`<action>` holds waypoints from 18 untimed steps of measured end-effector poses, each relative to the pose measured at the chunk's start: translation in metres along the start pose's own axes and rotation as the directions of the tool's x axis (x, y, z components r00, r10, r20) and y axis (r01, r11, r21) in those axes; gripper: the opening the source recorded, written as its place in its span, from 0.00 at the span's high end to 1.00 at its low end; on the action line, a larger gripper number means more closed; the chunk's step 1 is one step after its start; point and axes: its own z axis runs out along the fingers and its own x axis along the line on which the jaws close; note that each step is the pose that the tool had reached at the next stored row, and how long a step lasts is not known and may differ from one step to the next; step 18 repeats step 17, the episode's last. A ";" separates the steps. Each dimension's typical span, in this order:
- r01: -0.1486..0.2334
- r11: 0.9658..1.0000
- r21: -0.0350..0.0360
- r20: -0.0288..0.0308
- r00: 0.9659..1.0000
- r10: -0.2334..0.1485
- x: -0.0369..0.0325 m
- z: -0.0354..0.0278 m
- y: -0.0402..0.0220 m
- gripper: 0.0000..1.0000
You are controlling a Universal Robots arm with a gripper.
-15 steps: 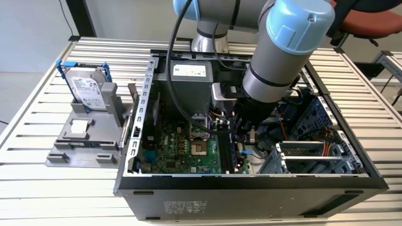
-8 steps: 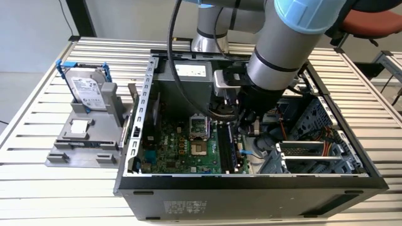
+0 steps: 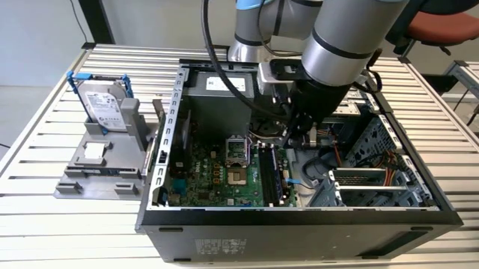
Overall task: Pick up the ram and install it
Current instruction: 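Press down the ram until it locks into place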
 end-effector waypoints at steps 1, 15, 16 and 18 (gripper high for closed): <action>0.000 1.000 0.000 0.000 1.000 0.000 -0.0002 -0.0034 0.0002 1.00; -0.001 1.000 -0.001 -0.011 1.000 0.001 -0.0002 -0.0040 -0.0012 1.00; -0.001 1.000 -0.001 -0.012 1.000 0.001 -0.0002 -0.0040 -0.0012 1.00; -0.001 1.000 -0.001 -0.012 1.000 0.001 -0.0003 -0.0040 -0.0012 1.00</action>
